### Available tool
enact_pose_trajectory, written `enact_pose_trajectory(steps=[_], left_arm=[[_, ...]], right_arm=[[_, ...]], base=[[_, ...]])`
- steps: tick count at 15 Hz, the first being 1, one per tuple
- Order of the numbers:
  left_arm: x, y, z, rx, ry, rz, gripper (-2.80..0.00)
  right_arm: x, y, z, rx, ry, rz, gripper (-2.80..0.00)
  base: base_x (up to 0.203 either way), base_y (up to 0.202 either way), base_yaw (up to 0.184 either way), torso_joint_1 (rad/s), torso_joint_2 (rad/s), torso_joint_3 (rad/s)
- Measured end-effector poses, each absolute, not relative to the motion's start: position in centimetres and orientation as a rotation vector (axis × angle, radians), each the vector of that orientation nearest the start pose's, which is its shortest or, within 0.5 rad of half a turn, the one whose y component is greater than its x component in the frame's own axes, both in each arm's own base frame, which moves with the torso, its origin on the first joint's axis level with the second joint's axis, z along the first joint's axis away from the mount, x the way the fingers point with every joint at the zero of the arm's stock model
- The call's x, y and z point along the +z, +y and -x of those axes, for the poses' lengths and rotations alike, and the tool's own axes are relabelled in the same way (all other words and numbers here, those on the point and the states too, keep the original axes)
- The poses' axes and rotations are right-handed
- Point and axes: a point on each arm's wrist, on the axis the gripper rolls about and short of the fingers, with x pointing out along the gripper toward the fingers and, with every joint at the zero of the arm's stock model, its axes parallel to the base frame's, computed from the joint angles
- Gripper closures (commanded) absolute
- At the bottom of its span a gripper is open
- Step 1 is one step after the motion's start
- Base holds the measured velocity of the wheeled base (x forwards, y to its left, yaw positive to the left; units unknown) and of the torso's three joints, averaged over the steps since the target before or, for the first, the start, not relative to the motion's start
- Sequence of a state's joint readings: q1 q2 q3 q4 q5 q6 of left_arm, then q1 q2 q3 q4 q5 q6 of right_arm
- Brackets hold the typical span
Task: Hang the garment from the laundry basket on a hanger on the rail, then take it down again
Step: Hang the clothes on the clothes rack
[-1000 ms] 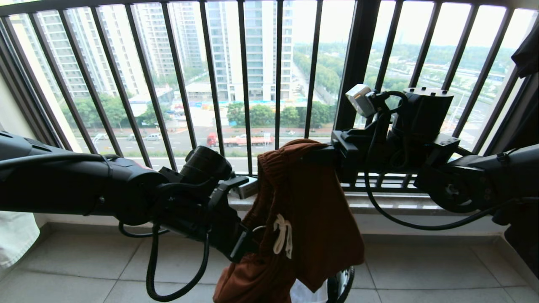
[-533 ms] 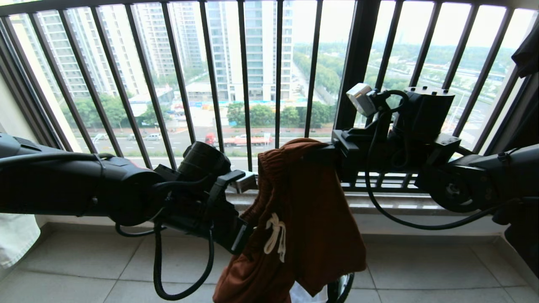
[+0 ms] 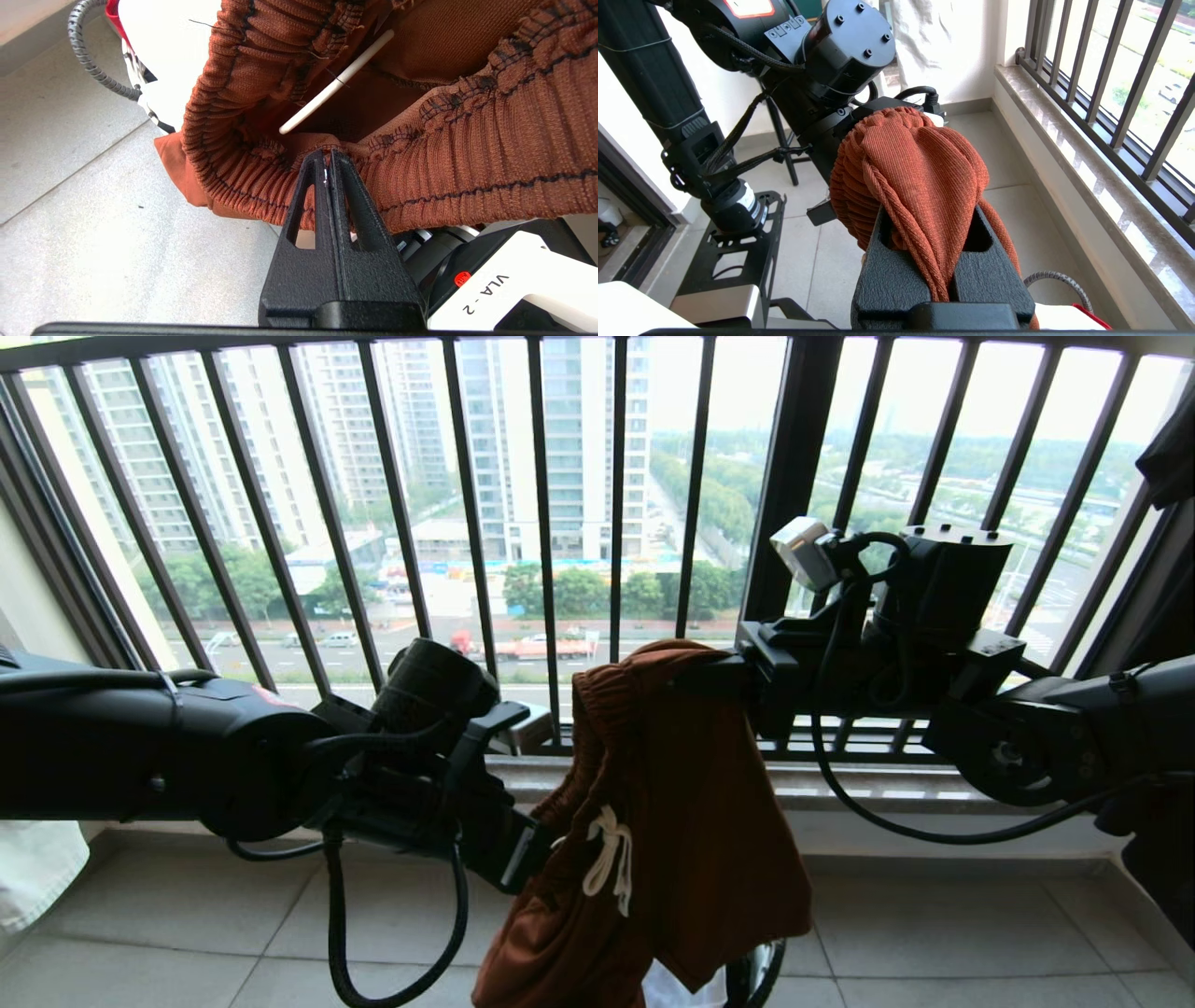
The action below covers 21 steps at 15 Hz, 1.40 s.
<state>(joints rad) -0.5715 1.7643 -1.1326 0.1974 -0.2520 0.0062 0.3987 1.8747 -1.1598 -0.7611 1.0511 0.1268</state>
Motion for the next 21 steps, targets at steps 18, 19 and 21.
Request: enact_pose_trajectory(steps=[18,19,21], left_arm=[[16.1,-19.0,-26.2,-0.75,0.672,-0.168,-2.8],[16.0,-19.0,-26.2,-0.768,0.674,-0.162,-2.8],[15.9,-19.1,-26.3,-0.784,0.68,-0.158,-2.8]], right_arm=[[23.4,15.7,-32.7,1.446,0.042,-0.087,0.0],[23.4,15.7,-32.7,1.445,0.043,-0.088,0.0],[23.4,15.7,-32.7,1.444,0.04,-0.088,0.0]], base=[[0.0,0.0,0.0,0.0,0.0,0.0],[0.0,0.0,0.0,0.0,0.0,0.0],[0.0,0.0,0.0,0.0,0.0,0.0]])
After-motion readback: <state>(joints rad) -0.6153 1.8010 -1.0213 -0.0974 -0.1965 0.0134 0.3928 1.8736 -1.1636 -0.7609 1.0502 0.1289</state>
